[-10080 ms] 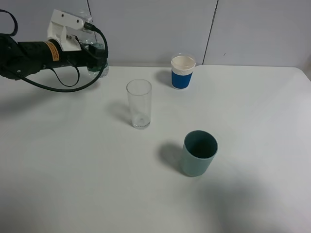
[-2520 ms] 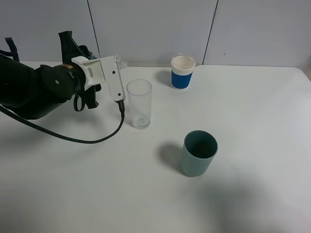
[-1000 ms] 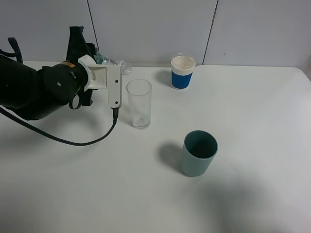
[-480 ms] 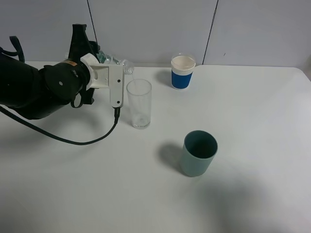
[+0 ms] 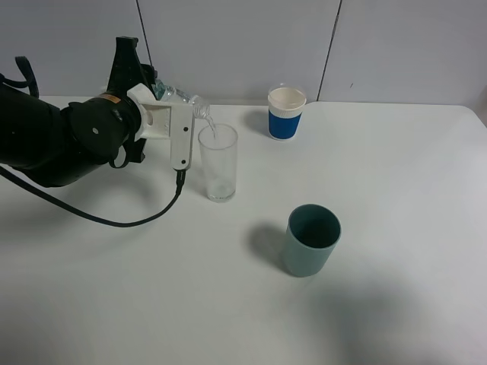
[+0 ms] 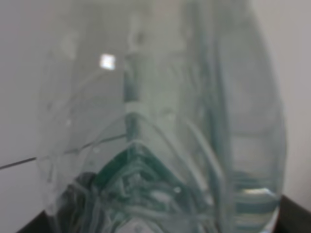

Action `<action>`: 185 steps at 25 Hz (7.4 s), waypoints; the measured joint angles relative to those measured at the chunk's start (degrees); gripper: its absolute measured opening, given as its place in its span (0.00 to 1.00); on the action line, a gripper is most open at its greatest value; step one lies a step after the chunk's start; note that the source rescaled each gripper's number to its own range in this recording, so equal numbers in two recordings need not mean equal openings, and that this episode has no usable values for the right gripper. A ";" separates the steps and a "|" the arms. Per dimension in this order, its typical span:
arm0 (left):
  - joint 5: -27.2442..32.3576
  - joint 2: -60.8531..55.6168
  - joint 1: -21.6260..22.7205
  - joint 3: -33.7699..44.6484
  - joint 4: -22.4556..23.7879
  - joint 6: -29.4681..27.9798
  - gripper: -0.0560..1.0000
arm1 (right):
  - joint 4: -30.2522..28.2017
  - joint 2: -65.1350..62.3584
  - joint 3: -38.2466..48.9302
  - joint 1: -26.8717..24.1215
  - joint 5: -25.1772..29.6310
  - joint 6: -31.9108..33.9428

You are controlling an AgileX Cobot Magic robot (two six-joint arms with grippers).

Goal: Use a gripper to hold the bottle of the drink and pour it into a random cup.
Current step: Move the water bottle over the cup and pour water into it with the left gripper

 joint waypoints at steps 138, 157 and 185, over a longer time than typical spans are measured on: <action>-3.28 0.00 0.00 -2.01 -2.51 15.84 0.10 | 0.00 0.00 0.00 0.00 0.00 0.00; -3.49 0.00 0.00 -2.01 -2.51 16.03 0.10 | 0.00 0.00 0.00 0.00 0.00 0.00; -4.08 0.00 0.00 -2.08 -2.51 23.40 0.10 | 0.00 0.00 0.00 0.00 0.00 0.00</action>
